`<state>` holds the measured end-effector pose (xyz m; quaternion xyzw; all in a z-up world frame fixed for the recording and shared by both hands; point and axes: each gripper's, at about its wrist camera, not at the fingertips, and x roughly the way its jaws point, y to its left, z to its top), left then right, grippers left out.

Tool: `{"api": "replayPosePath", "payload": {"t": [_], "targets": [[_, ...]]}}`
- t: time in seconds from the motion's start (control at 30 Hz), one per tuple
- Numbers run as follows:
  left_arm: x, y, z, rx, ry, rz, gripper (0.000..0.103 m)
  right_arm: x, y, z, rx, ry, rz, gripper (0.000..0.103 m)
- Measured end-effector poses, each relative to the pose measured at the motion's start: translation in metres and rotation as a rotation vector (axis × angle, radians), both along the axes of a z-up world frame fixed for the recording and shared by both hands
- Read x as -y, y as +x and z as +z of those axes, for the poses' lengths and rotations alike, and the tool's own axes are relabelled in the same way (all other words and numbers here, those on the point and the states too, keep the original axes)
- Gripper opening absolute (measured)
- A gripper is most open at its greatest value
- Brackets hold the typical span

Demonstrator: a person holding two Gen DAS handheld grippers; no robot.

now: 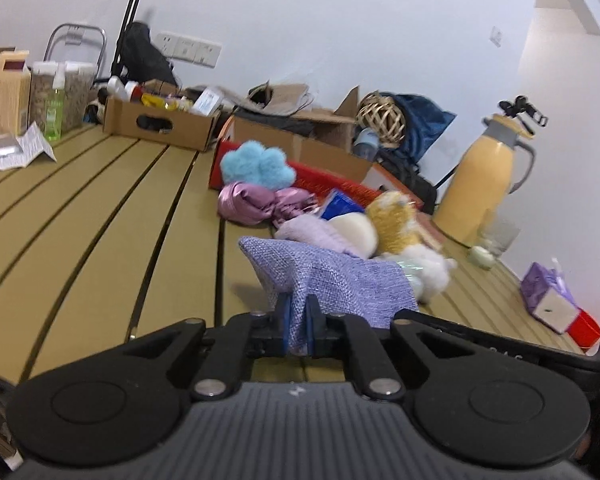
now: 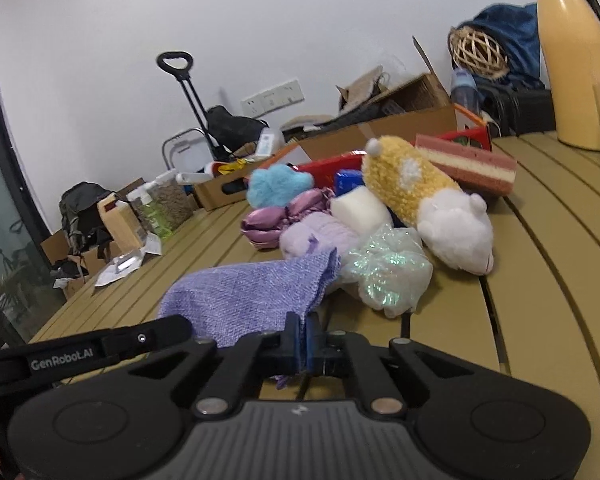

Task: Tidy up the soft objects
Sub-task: 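Reach both grippers to the lavender knit cloth and close on it, then carry the lavender cloth with both grippers into the cardboard box and open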

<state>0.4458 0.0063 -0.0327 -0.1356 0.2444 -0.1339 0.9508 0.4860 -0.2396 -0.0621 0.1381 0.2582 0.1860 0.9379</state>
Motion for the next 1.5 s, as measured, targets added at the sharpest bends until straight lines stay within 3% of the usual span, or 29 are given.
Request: {"api": "replayPosePath", "payload": {"t": [0.23,0.47,0.63,0.77,0.93,1.07,1.23,1.3,1.5], "targets": [[0.009,-0.075,0.043,0.134,0.039,-0.027,0.008,0.005,-0.063,0.042,0.115,-0.002,0.015,0.003],[0.019,-0.162,0.070,0.254,0.090,-0.047,0.008,0.013,-0.155,0.079,0.221,0.023,0.003,0.003],[0.023,-0.190,0.087,0.300,0.087,-0.069,0.008,0.010,-0.197,0.100,0.295,0.014,0.011,0.003],[0.024,-0.181,0.097,0.320,0.074,-0.073,0.008,0.010,-0.202,0.111,0.322,0.015,0.008,0.003],[0.025,-0.133,0.121,0.328,0.057,-0.087,0.008,0.010,-0.163,0.125,0.322,0.008,0.008,0.003],[0.025,-0.056,0.149,0.321,0.034,-0.116,0.008,0.011,-0.098,0.152,0.332,-0.009,0.018,0.003],[0.027,0.090,0.169,0.232,0.037,-0.178,0.008,-0.001,0.027,0.186,0.312,-0.069,0.040,0.003],[0.027,0.148,0.166,0.170,0.032,-0.149,0.008,-0.011,0.091,0.193,0.270,-0.095,0.054,0.003],[0.019,0.318,0.144,0.001,0.017,-0.133,0.008,-0.036,0.278,0.172,0.061,-0.087,0.084,0.003]]}}
